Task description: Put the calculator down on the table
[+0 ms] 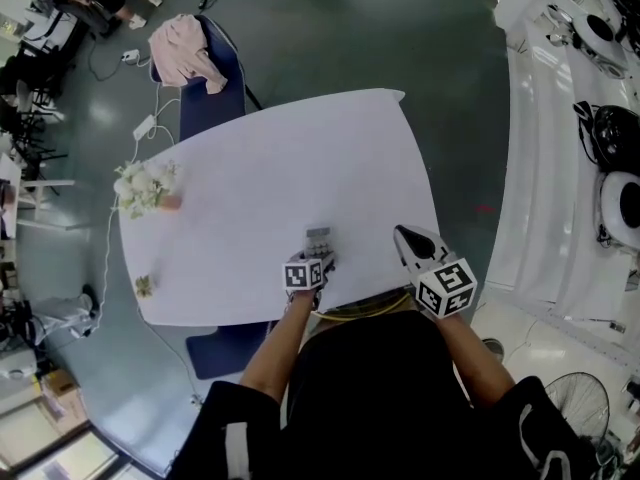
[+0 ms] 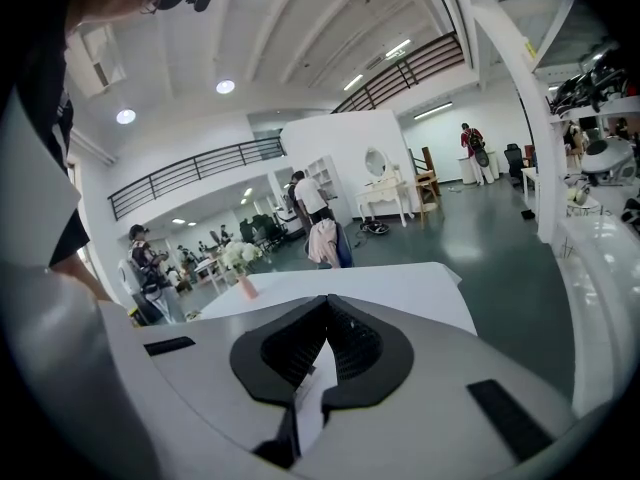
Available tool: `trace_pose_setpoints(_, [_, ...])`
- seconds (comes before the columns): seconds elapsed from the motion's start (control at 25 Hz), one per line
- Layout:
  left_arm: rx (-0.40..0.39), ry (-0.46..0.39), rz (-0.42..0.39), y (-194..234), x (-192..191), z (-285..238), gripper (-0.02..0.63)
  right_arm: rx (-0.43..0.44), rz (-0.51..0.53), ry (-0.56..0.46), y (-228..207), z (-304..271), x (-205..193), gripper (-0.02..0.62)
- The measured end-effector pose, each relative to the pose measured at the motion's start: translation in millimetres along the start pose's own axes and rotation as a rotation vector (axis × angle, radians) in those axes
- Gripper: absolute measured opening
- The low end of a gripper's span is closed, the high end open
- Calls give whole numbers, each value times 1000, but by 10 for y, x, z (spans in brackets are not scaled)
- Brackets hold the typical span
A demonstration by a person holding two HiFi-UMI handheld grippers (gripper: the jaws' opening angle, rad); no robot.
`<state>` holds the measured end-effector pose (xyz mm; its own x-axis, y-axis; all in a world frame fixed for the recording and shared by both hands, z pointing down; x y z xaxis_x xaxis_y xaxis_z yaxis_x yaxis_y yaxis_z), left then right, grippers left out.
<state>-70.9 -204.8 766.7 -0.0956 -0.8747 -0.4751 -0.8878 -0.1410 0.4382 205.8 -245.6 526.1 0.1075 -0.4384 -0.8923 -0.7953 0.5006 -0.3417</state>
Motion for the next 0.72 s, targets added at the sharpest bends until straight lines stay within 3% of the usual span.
trace_pose_setpoints(0.16, [83, -41, -23, 103, -13, 155, 318, -16, 9, -22, 140, 185, 0, -2])
trace_pose_setpoints(0.32, [96, -91, -30, 116, -57, 396, 324, -16, 9, -46, 298, 443, -31, -2])
trace_pose_setpoints(0.44, [61, -165, -40, 77, -17, 708, 324, 11, 5, -73, 491, 583, -68, -2])
trace_pose_setpoints(0.72, [-112, -455, -74, -349, -35, 2080, 322, 5, 48, -115, 1094, 931, -88, -2])
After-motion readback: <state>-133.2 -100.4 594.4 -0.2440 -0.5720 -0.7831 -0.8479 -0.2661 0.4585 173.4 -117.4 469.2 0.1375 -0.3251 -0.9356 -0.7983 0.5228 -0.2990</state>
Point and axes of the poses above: the fingertips, and each gripper's own axes: z backward along the fingers, y to its left, x out of its top, the point moved 9 cm from there along z, backward along the fingers, and after that the axes turned 10 degrees about -y, right-handed, at the moved point
